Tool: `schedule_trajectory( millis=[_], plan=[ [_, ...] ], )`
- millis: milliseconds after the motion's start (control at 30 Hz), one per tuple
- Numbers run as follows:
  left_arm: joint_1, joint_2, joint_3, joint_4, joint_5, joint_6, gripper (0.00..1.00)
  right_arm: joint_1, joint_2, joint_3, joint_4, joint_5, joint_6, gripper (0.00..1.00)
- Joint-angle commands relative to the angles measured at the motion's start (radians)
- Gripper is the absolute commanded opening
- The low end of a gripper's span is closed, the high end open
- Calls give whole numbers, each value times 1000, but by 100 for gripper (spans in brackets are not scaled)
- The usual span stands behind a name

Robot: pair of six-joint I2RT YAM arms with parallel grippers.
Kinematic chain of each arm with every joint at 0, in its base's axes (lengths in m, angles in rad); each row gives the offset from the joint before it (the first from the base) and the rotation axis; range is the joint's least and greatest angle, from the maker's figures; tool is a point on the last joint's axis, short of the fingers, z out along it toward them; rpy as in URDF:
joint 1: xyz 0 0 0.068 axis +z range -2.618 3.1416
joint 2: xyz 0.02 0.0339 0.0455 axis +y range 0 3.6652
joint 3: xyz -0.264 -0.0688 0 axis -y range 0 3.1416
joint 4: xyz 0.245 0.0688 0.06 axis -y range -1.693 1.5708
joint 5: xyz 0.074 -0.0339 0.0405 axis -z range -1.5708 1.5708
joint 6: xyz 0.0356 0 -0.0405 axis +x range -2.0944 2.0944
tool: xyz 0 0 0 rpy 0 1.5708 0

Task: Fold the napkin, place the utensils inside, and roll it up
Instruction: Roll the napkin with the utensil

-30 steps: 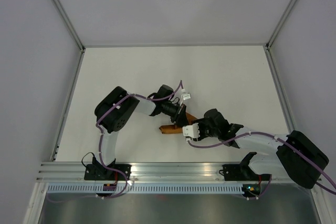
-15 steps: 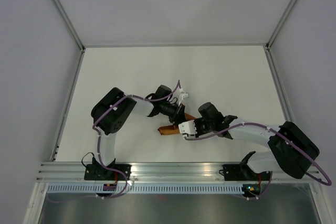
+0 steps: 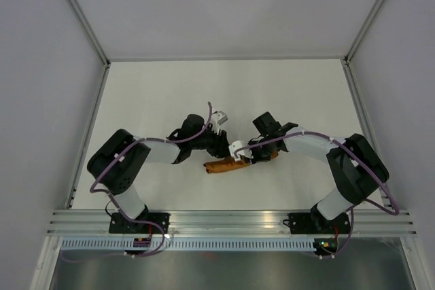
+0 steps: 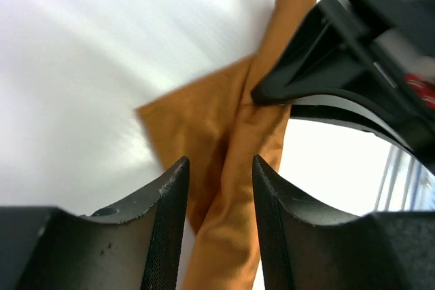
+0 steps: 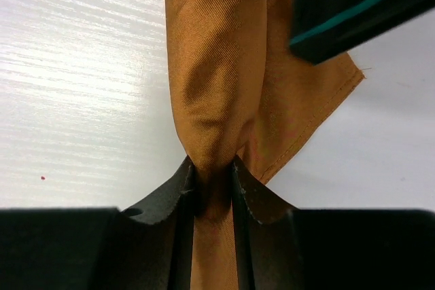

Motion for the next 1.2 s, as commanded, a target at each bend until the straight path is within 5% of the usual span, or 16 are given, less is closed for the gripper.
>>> schedule_trajectory(
  millis=[0,233,433,700,767,1167],
  plan=[
    [7,-155,-113,257,-235,-35,48,-32,141,46,-244,-47,-71,12],
    [-13,-494,-371,404,-570,91,50,-94,337,272,-497,-128,-146,12],
    [-189,-603,-330,248,-712,413,51,-107,482,425,-619,-145,-148,13],
    [-479,-418,-273,237,-924,697,54,-118,568,516,-649,-146,-122,13],
    [-523,-332,-244,247,-941,743,71,-118,581,521,-653,-142,-117,13],
    [-571,-33,-136,310,-880,855,71,-124,608,548,-668,-134,-94,14]
  ],
)
